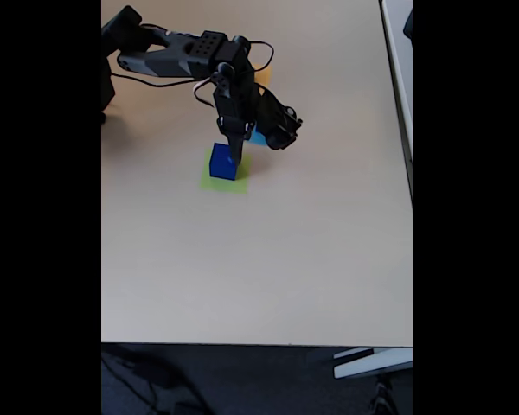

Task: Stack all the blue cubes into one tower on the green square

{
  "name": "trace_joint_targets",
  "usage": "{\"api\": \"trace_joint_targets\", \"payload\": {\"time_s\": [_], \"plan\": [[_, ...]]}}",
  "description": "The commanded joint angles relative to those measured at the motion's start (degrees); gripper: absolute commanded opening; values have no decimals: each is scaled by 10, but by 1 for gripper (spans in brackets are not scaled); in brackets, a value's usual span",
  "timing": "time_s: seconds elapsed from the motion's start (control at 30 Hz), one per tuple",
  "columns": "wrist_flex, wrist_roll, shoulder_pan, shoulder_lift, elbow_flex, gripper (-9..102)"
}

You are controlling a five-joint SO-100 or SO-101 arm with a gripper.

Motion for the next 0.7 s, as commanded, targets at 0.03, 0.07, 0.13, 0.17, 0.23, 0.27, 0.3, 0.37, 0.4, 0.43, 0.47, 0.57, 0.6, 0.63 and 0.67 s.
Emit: {"api": "trace_joint_targets", "payload": {"time_s": [0.03,0.07,0.13,0.17,0.23,0.27,0.3,0.37,0.4,0.43,0.47,0.57,0.6,0.63,0.67], "plan": [[0,-6,12,55,7,25],[0,-6,13,56,9,25],[1,-6,15,57,19,25],[0,-4,16,60,26,25],[0,-4,16,61,28,24],[0,-4,16,62,30,24],[1,-4,17,63,37,24],[1,-2,17,67,46,24],[1,-2,17,67,47,24],[1,-2,17,67,47,23],[1,-2,17,67,47,23],[1,-1,17,67,48,23],[1,-1,17,67,48,23],[0,-1,18,67,48,23],[0,-1,18,67,48,23]]}}
